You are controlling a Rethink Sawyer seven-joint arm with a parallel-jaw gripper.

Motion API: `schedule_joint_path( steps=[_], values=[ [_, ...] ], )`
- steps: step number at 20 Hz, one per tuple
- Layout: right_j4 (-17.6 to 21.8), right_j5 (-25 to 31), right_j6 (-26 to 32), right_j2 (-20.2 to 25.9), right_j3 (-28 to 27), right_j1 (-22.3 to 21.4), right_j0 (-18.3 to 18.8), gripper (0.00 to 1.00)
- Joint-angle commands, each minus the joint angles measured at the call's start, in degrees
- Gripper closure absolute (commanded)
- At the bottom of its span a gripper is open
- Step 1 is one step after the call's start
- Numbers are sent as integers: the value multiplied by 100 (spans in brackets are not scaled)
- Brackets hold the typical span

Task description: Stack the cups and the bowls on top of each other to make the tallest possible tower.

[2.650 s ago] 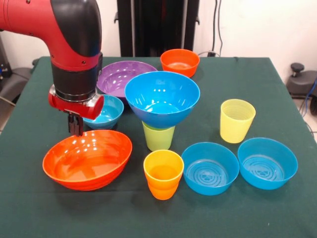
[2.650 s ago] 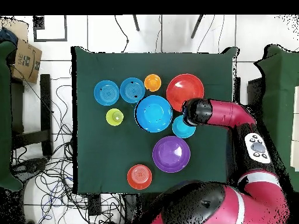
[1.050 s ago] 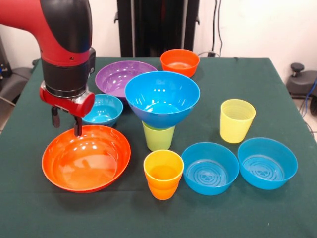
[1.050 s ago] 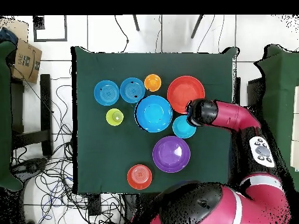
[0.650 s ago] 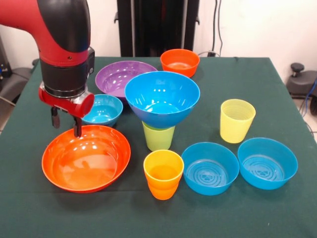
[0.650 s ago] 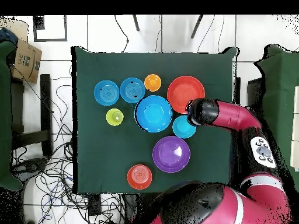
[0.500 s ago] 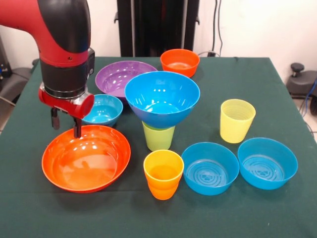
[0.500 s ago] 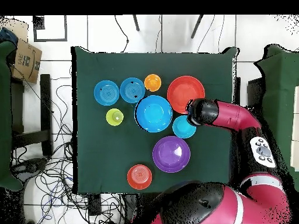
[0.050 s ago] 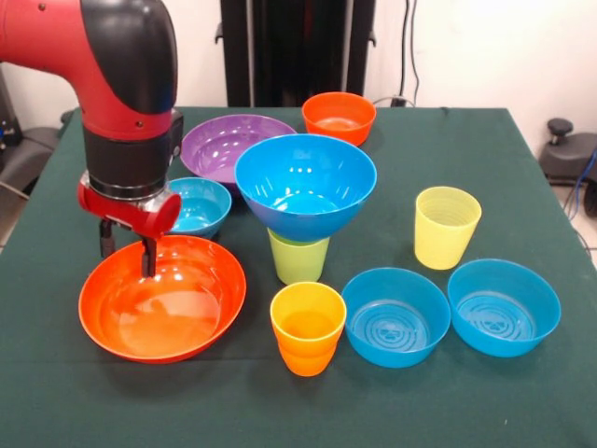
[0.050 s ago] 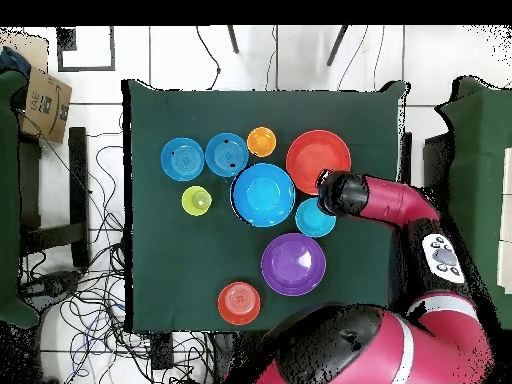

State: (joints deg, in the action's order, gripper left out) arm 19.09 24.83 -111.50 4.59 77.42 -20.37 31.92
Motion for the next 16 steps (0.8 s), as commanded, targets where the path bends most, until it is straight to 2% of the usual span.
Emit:
schedule_joint_path(
  steps=[1, 9, 16],
  values=[
    [-24, -411, -378, 434, 180, 459, -27, 0],
    [-119, -383, -406, 399, 215, 452, -77, 0],
    [-43, -458, -343, 375, 177, 430, -102, 0]
  ],
)
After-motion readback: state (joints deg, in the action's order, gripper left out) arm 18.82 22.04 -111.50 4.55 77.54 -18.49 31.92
